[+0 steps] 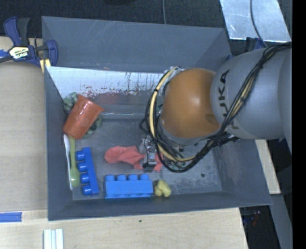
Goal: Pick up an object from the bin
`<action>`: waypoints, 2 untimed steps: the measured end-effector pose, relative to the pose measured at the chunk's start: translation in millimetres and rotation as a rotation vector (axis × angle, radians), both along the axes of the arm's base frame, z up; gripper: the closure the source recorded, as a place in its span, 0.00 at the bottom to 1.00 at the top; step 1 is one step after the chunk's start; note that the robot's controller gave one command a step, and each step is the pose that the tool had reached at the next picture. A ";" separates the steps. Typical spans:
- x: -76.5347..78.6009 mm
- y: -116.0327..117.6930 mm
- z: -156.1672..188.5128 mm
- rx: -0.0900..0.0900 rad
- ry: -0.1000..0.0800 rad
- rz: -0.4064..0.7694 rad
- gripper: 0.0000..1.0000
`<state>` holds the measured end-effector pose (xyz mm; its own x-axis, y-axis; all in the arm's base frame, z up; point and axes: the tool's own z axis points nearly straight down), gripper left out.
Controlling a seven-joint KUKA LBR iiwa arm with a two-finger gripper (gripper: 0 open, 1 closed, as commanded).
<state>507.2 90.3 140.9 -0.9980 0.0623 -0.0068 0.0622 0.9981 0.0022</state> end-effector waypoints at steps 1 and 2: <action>9.2 2.6 72.0 0.002 -0.007 -0.054 1.00; 20.1 34.3 3.7 0.001 -0.009 0.084 1.00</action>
Offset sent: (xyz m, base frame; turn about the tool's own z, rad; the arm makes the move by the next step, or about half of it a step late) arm 0.0288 0.0693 -0.0709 -0.2241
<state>527.3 124.6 144.5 -0.9997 -0.0213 -0.0155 -0.0213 0.9998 0.0032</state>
